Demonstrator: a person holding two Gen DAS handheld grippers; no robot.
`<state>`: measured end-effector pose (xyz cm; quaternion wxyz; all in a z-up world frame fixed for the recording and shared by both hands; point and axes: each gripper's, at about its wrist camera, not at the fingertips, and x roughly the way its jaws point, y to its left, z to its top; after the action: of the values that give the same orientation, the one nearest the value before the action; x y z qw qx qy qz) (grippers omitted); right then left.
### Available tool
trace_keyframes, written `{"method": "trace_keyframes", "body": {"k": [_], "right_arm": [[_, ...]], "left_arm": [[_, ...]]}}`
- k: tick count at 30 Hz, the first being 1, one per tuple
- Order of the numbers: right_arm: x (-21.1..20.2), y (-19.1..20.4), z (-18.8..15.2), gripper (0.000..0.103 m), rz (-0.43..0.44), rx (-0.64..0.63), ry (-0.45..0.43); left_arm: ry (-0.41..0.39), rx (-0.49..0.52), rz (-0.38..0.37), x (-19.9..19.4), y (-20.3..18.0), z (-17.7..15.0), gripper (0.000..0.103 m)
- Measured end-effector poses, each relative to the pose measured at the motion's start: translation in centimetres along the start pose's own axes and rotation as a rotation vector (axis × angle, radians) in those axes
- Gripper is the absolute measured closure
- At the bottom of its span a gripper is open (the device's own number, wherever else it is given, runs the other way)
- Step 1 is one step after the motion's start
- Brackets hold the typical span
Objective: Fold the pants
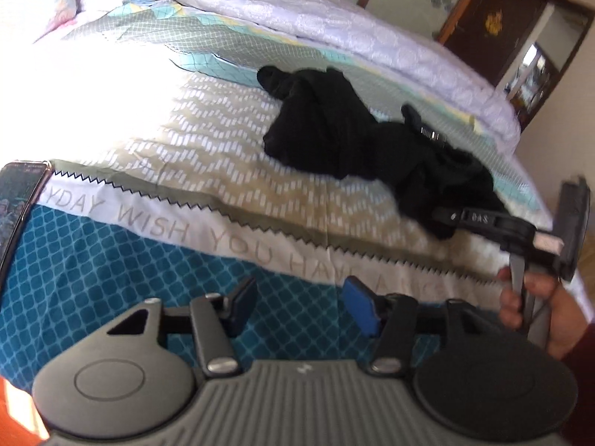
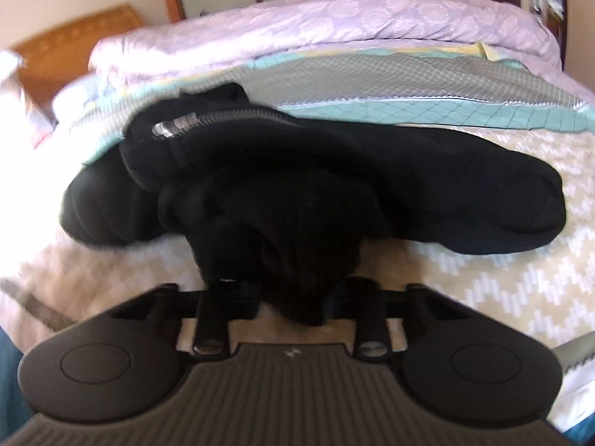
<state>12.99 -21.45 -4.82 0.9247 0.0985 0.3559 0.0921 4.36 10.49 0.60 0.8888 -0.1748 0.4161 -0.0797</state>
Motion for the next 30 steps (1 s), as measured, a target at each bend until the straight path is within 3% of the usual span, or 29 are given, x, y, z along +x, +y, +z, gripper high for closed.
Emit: {"method": "trace_keyframes", "body": {"k": [2,4,7,9,11,14,17,19,21,23,25,27,30], "right_arm": [[-2.5,1.8,-0.2,0.089,0.206,0.085,0.001],[-5.9,5.4,-1.3,0.089,0.39,0.092,0.006],[-9.8,9.1,-4.1,0.088,0.726,0.17,0.065],[-11.0,10.9,-6.2,0.071,0.818,0.111,0.139],[-11.9,11.3,-8.4,0.062,0.731,0.037,0.181],[-13.8,8.3,-9.5,0.063,0.651,-0.03,0.207],[-16.5,4.3,-7.5,0.062,0.57,-0.04,0.105],[-16.9,2.5,-5.4,0.061,0.57,-0.037,0.053],[-15.4,2.4,-3.4,0.059,0.498,-0.099,-0.003],[-12.8,1.9,-1.8,0.058,0.464,-0.074,-0.053],[-10.5,1.9,-1.2,0.054,0.356,-0.125,-0.079],[-7.5,3.6,-2.7,0.051,0.262,-0.33,-0.035],[-3.3,4.6,-4.8,0.041,0.215,-0.469,0.057]], "left_arm": [[-0.031,-0.033,-0.053,-0.9,1.1,0.7,0.052],[-0.078,-0.061,-0.093,-1.8,2.3,1.3,0.052],[-0.132,-0.099,-0.072,-3.0,4.0,1.9,0.051],[-0.126,-0.112,-0.049,-3.1,4.7,2.0,0.051],[-0.109,-0.121,-0.038,-2.9,5.0,1.7,0.048],[-0.066,-0.104,-0.042,-2.2,5.0,0.7,0.043],[0.018,-0.122,-0.096,-1.0,4.7,-0.5,0.039],[0.082,-0.144,-0.157,0.2,4.0,-1.3,0.035],[0.143,-0.169,-0.206,1.2,3.4,-1.9,0.032],[0.197,-0.221,-0.278,1.9,3.2,-2.7,0.031],[0.24,-0.285,-0.32,2.6,3.3,-3.3,0.027],[0.271,-0.341,-0.335,3.1,3.5,-4.0,0.021],[0.277,-0.39,-0.343,3.8,2.9,-4.7,0.016]]}}
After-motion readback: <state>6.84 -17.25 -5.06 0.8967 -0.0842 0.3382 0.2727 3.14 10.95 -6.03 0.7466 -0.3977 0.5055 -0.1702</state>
